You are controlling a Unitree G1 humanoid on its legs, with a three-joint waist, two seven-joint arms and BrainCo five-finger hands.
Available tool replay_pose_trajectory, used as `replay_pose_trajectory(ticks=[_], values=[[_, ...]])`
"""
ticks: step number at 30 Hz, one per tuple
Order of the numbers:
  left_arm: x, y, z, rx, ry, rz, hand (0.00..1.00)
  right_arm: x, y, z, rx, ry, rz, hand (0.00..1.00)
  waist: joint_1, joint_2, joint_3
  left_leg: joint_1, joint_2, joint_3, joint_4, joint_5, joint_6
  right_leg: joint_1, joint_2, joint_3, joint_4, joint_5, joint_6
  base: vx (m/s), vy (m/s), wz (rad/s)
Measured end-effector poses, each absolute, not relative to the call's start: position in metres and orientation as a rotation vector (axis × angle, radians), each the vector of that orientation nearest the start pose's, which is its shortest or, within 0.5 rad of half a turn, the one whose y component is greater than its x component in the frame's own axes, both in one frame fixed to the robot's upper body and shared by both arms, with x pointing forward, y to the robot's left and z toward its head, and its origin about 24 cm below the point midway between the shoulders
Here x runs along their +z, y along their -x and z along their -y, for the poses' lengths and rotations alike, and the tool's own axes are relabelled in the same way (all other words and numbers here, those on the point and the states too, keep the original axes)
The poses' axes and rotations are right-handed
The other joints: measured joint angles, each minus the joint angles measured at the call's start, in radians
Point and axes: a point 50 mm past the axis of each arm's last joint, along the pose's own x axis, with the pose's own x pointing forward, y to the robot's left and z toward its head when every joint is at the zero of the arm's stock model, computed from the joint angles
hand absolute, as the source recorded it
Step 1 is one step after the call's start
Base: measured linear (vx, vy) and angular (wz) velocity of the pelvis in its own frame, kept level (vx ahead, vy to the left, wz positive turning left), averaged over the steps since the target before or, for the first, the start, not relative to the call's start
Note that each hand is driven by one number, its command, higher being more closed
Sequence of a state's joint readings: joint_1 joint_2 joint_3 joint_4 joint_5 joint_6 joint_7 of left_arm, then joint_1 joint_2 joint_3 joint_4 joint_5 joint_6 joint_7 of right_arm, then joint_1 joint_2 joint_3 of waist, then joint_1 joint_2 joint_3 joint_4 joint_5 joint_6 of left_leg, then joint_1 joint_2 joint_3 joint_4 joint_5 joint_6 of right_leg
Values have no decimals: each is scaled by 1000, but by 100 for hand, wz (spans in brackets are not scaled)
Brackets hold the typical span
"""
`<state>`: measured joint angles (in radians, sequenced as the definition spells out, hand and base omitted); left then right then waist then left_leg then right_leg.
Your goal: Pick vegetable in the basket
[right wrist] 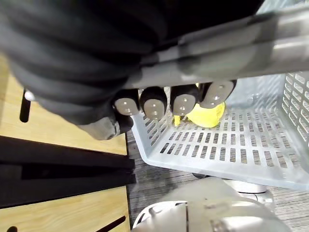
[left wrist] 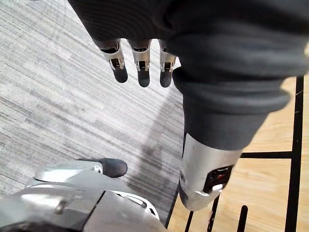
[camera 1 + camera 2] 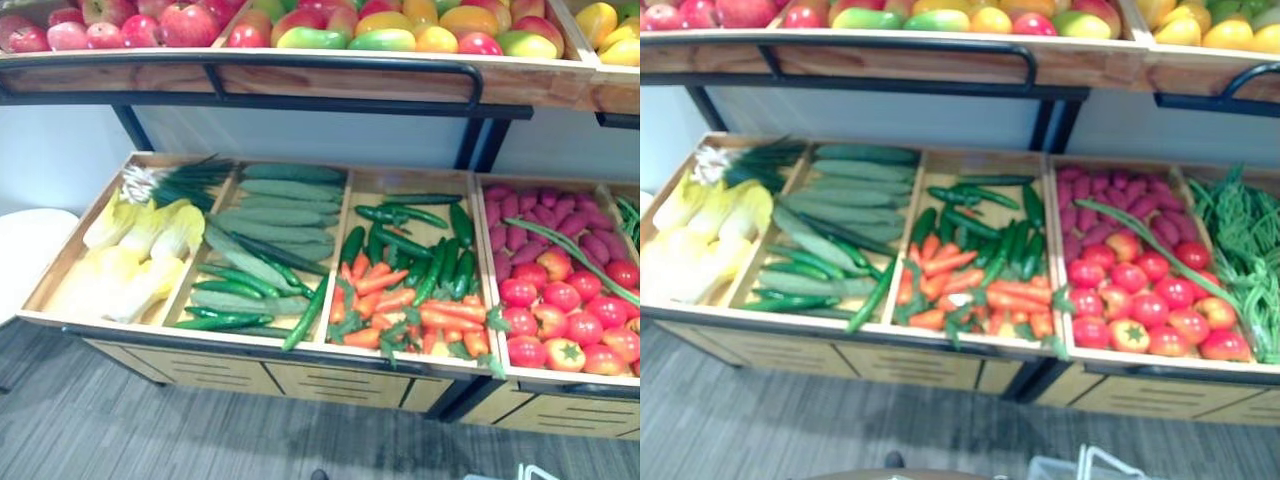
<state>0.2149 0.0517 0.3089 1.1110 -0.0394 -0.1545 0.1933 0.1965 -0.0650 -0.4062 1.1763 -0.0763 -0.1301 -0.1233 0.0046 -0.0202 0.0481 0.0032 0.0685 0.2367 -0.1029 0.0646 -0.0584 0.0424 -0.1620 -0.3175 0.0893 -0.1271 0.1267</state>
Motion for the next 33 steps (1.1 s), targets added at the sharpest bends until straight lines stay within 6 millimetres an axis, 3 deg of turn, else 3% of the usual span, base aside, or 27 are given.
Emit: replay_pose_trajectory(ticks=[1,4,8,10,13,16,22,30,33], values=[[-165,-31,-220,578,9,-1143,0,-168,-19,225,-524,-10,-1223,100,-4,1,-1,0,-2,0,0,1,3,-1,-1,1,1,1,0,130,2,-6],[-151,-65,-225,522,-125,-985,0,-169,-17,224,-515,-2,-1226,100,-5,-7,3,0,-5,0,1,1,3,-2,-2,2,10,0,-2,131,-7,0],[-118,-114,-233,394,-477,-696,0,-168,-27,221,-468,40,-1189,100,-7,-8,4,11,-4,11,3,-3,-2,-1,3,20,12,-3,-6,65,-4,-11],[-95,-130,-252,432,-674,-546,0,-166,-30,225,-484,55,-1153,100,-16,-6,2,21,-1,22,1,-7,-8,2,6,31,12,-7,-12,9,-9,-16],[-66,-145,-270,575,-766,-384,0,-165,-30,227,-491,64,-1146,100,-28,-5,2,18,3,22,0,-9,-7,0,10,33,0,-7,-12,0,0,0],[-45,-153,-276,683,-809,-278,0,-165,-29,226,-498,64,-1149,100,-27,-5,2,17,7,24,0,-10,-8,-1,13,37,-6,-7,-13,-13,0,-4],[-10,-178,-259,651,-831,-60,0,-165,-29,225,-488,67,-1151,100,-29,-3,-1,18,14,38,0,-13,-11,0,21,49,-20,-2,-15,27,-3,-7],[9,-217,-228,315,-958,131,0,-165,-35,224,-441,94,-1142,100,-35,3,-7,29,36,90,0,-20,-22,1,51,99,-62,28,-29,33,-12,-20],[17,-230,-219,205,-998,193,0,-164,-38,228,-421,111,-1132,100,-54,8,-9,38,41,113,0,-25,-28,0,57,122,-72,35,-32,21,-13,-23]])
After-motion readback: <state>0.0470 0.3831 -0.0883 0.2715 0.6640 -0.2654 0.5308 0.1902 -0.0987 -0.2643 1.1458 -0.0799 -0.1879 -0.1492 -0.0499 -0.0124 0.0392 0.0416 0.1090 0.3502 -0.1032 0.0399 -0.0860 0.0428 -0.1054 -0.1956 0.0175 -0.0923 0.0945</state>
